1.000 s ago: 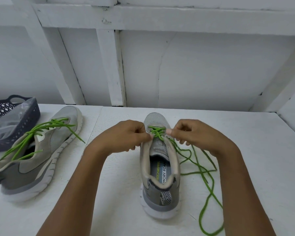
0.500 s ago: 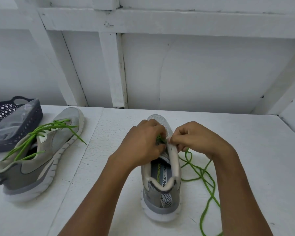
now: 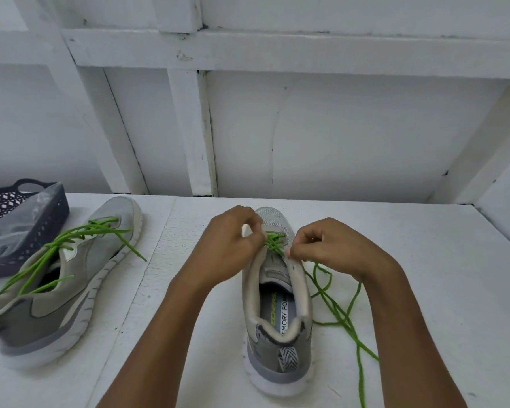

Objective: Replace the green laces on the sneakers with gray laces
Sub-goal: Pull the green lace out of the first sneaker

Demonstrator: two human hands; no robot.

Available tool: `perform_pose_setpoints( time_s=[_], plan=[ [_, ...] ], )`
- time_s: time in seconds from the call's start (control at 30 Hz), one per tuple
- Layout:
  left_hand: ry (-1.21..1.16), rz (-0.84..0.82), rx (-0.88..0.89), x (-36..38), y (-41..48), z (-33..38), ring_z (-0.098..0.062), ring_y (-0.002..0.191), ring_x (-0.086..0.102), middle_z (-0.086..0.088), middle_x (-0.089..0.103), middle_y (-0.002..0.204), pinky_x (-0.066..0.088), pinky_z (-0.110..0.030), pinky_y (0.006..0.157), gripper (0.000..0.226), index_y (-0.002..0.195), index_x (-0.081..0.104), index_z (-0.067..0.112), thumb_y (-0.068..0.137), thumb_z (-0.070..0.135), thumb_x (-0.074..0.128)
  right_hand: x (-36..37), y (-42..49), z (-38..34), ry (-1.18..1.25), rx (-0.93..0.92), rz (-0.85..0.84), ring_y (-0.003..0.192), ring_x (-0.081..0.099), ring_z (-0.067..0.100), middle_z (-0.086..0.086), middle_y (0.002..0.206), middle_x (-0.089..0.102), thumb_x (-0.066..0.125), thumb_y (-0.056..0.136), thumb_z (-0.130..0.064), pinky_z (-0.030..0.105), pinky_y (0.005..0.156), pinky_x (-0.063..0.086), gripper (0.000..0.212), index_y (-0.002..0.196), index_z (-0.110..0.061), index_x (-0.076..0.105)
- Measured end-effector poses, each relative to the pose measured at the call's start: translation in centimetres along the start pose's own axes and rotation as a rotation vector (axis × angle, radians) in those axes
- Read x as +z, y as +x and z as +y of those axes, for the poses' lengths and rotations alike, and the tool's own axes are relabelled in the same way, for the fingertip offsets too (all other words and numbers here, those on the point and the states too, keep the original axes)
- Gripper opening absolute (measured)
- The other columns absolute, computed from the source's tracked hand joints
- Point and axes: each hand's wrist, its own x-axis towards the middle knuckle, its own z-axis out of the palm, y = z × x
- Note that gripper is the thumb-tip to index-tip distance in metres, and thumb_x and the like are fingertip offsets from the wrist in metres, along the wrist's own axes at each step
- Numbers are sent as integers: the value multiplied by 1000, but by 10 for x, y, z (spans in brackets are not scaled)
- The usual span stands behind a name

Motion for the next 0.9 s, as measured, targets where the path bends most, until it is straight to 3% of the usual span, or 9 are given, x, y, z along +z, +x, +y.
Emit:
perform_pose_setpoints(
  time_s=[0.13, 0.27, 0.4, 0.5, 0.6, 0.7, 0.8, 0.9],
  plan=[
    [-99, 112, -130, -7, 4, -10, 9, 92, 59, 20, 67, 97, 40, -14, 71, 10, 82, 62, 18, 92, 19, 62, -1, 0, 0, -8, -3, -23, 59, 56, -7, -15, 62, 64, 72, 87, -27, 23, 68, 43, 22, 73, -11, 72],
    [-103, 171, -146, -6, 5, -12, 6, 91, 60, 16, 68, 94, 41, -14, 72, 8, 84, 61, 20, 90, 14, 61, -1, -3, -1, -38, -12, -24, 62, 57, -8, -13, 67, 67, 72, 87, -31, 24, 69, 44, 22, 77, -11, 73],
    [-60, 2, 41, -3, -1, 2, 7, 100, 57, 22, 64, 107, 40, -6, 83, 20, 106, 64, 30, 88, 22, 67, 0, -2, -2, -98, -30, -6, 78, 66, 17, 0, 79, 72, 71, 87, -34, 41, 79, 53, 21, 74, -17, 72],
    [297, -148, 129, 4, -2, 8, -9, 117, 51, 13, 58, 125, 42, -33, 97, 29, 116, 65, 28, 89, 39, 64, 1, -1, -3, -122, -48, 2, 83, 67, 21, 1, 78, 72, 71, 87, -35, 43, 79, 54, 21, 73, -18, 72],
    [438, -189, 98, 5, -3, 10, -16, 117, 51, 10, 57, 128, 43, -40, 95, 22, 108, 68, 28, 90, 40, 63, 1, -2, -3, -123, -43, 4, 79, 67, 17, -1, 78, 72, 71, 87, -33, 39, 76, 54, 20, 74, -18, 73],
    [265, -143, 149, 3, -3, 9, -9, 109, 55, 12, 63, 120, 44, -35, 93, 10, 94, 73, 26, 90, 32, 67, 1, -1, -2, -117, -40, 4, 73, 63, 9, -1, 78, 72, 72, 87, -33, 33, 71, 51, 20, 74, -18, 73],
    [-111, -66, 47, -4, -1, 7, 0, 103, 61, 15, 69, 109, 45, -27, 93, 6, 85, 71, 26, 90, 26, 69, -1, -2, -2, -104, -32, -4, 73, 63, 9, -1, 78, 72, 71, 87, -32, 35, 73, 51, 19, 75, -18, 73],
    [-441, 36, -77, -12, 0, 7, -12, 101, 68, 1, 76, 101, 50, -40, 97, 11, 86, 67, 16, 95, 22, 64, -2, -2, 0, -91, -31, -7, 78, 67, 15, -2, 79, 72, 71, 87, -33, 39, 79, 54, 20, 76, -17, 73]
  ],
)
